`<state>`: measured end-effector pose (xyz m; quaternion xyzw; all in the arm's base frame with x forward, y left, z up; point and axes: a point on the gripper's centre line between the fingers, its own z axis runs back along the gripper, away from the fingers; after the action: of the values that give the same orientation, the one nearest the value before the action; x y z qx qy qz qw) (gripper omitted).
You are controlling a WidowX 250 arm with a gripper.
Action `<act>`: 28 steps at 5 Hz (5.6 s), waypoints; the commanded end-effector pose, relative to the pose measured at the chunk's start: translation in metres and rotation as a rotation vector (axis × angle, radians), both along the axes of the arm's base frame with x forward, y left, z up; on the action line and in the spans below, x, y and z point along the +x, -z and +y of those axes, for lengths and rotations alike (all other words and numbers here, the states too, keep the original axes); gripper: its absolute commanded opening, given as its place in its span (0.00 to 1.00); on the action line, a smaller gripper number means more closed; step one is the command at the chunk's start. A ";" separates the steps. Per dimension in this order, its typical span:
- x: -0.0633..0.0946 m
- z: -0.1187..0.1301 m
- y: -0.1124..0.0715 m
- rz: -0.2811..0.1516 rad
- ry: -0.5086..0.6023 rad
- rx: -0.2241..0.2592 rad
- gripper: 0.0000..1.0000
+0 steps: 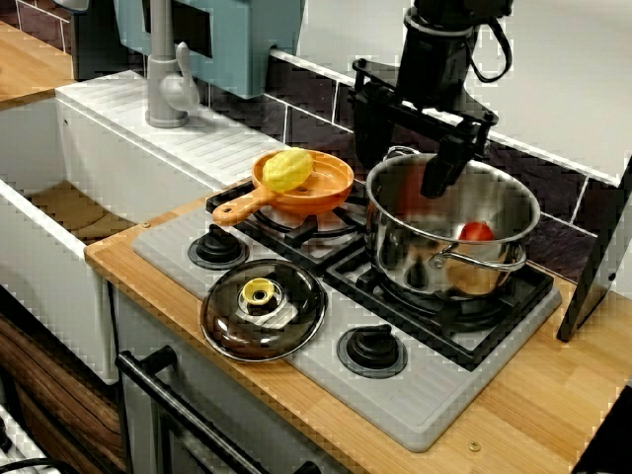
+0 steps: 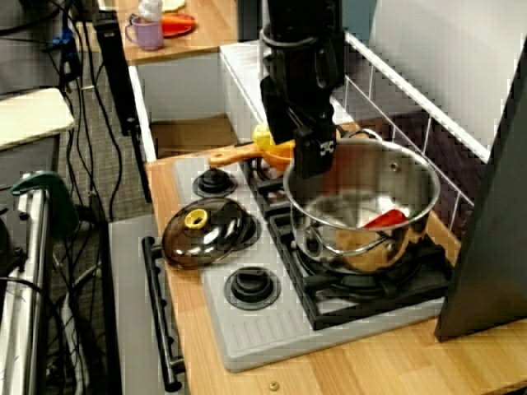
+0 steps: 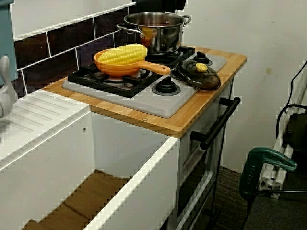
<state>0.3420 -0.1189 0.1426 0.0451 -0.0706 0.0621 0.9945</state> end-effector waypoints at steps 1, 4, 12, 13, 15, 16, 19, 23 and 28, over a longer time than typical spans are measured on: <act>0.006 -0.010 -0.028 -0.086 -0.034 -0.045 1.00; 0.034 -0.008 -0.014 -0.106 -0.087 -0.042 1.00; 0.038 -0.017 0.029 -0.063 -0.081 -0.149 1.00; 0.034 -0.021 0.028 -0.075 -0.050 -0.172 1.00; 0.032 -0.020 0.027 -0.082 -0.031 -0.237 1.00; 0.034 -0.020 0.026 -0.087 -0.024 -0.253 1.00; 0.035 -0.021 0.023 -0.116 -0.010 -0.322 1.00; 0.051 -0.022 0.016 -0.166 -0.049 -0.348 1.00; 0.047 -0.028 0.043 -0.151 -0.059 -0.324 1.00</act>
<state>0.3868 -0.1461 0.0837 -0.1087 -0.1122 0.1097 0.9816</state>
